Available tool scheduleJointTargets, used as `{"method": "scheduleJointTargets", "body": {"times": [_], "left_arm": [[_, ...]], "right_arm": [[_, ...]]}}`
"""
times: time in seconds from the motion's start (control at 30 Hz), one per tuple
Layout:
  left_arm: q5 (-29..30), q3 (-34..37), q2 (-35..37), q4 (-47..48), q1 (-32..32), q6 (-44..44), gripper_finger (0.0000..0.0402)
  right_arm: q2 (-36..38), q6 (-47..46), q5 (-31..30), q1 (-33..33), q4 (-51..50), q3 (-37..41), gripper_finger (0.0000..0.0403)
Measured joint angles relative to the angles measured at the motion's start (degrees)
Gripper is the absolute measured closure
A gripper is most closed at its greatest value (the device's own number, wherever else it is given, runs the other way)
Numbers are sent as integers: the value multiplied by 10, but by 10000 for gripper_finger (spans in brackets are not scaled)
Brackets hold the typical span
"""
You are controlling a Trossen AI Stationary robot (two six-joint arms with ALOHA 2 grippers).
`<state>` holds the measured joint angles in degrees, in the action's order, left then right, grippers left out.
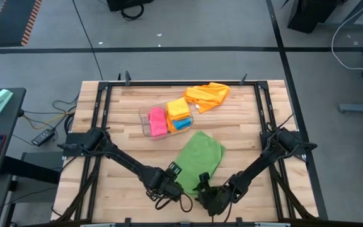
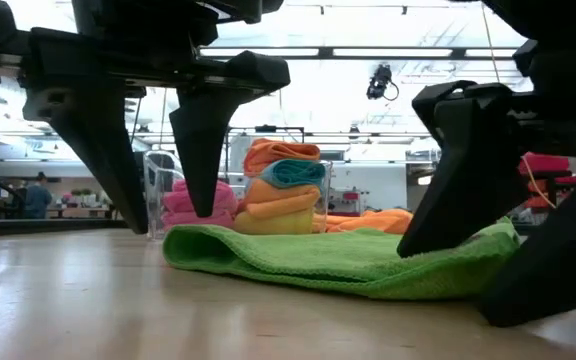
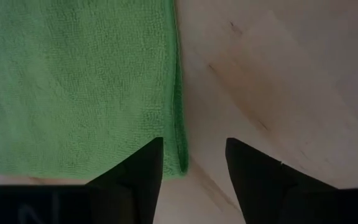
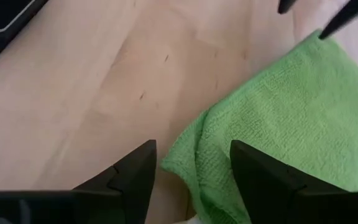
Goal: Fold microfiber towels
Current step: Fold the green microfiber cloth
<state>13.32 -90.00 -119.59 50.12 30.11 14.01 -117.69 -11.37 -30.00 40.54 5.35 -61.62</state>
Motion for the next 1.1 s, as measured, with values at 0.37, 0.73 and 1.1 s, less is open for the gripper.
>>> {"method": "scheduleJointTargets", "body": {"times": [0.37, 0.73, 1.1], "left_arm": [[12, 0, 0, 1, 0, -4, 229], [29, 0, 0, -38, 24, -6, 216], [113, 0, -4, -113, 3, -16, 229]], "right_arm": [[6, -79, 46, -10, -30, -1, 323], [71, -150, 47, 13, -81, 2, 394], [94, -200, 97, 65, -78, 2, 394]]}}
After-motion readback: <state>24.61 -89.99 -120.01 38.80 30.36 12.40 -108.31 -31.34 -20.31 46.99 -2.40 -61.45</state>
